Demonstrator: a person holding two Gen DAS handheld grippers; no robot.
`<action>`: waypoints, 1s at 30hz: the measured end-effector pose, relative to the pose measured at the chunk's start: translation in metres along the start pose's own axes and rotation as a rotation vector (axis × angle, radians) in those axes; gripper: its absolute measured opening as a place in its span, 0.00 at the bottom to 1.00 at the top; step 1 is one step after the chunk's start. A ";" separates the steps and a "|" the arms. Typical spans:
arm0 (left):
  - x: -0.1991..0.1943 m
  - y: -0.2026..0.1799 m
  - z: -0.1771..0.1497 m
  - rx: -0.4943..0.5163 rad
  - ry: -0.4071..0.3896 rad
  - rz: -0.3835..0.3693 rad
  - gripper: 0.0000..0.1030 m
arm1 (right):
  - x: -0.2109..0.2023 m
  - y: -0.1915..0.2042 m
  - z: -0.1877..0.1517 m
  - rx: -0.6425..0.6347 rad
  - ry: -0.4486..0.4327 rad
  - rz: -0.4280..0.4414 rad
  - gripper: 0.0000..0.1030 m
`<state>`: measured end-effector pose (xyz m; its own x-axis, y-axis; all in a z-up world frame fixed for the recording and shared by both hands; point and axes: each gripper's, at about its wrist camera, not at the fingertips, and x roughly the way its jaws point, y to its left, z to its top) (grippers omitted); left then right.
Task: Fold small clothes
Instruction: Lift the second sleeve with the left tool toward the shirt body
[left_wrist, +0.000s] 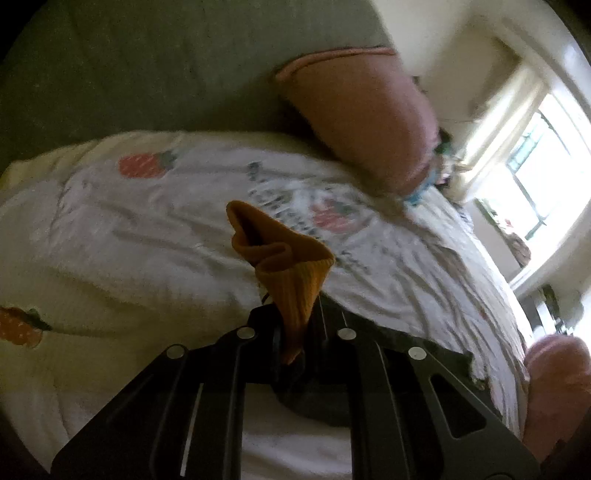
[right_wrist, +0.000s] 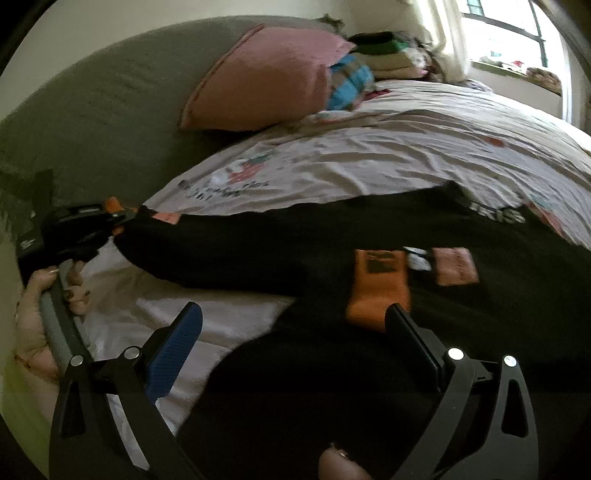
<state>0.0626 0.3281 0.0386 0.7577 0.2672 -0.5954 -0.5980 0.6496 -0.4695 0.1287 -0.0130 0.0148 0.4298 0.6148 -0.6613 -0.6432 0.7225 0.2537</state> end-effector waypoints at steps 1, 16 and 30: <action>-0.005 -0.007 -0.001 0.020 -0.010 -0.019 0.04 | -0.004 -0.005 -0.001 0.013 -0.004 -0.009 0.96; -0.042 -0.081 -0.019 0.151 -0.059 -0.204 0.04 | -0.072 -0.106 -0.021 0.215 -0.078 -0.132 0.96; -0.051 -0.150 -0.039 0.249 -0.016 -0.303 0.02 | -0.109 -0.149 -0.037 0.307 -0.128 -0.148 0.96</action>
<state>0.1038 0.1894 0.1143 0.8952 0.0469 -0.4432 -0.2668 0.8529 -0.4487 0.1542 -0.1994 0.0232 0.5925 0.5171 -0.6177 -0.3565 0.8559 0.3746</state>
